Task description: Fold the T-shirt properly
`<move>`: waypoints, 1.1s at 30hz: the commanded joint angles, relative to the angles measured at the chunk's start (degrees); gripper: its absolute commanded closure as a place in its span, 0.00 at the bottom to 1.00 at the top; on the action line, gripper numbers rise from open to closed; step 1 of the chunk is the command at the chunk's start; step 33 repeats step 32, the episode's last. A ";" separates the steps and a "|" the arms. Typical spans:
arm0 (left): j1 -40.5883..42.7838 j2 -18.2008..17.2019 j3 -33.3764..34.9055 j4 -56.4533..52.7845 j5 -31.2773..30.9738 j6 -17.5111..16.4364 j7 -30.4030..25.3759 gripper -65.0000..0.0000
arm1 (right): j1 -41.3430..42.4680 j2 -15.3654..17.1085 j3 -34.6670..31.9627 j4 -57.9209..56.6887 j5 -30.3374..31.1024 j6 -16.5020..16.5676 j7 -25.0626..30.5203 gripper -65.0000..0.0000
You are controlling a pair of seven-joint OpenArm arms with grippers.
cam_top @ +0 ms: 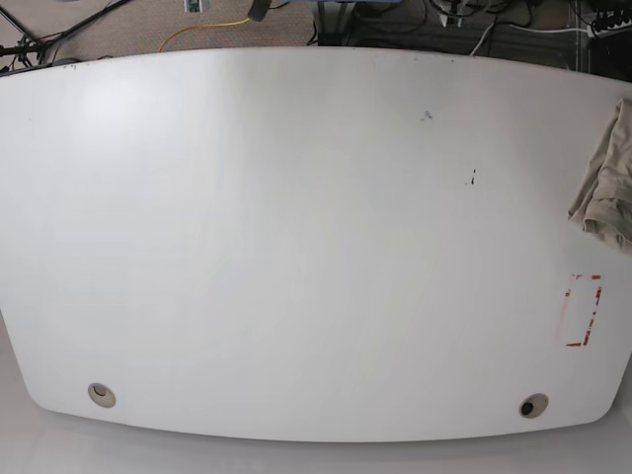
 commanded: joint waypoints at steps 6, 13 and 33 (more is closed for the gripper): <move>-5.99 -0.73 -0.02 -8.71 0.26 -0.12 0.63 0.21 | 6.94 0.73 -5.84 -12.69 0.46 -5.49 0.81 0.65; -8.71 -0.73 0.07 -11.78 0.26 4.19 0.72 0.21 | 12.30 0.47 -9.88 -18.58 0.46 -9.62 0.46 0.65; -8.80 -0.47 0.07 -11.78 0.26 4.19 0.63 0.21 | 17.05 0.38 -10.24 -20.78 0.37 -10.94 -4.11 0.64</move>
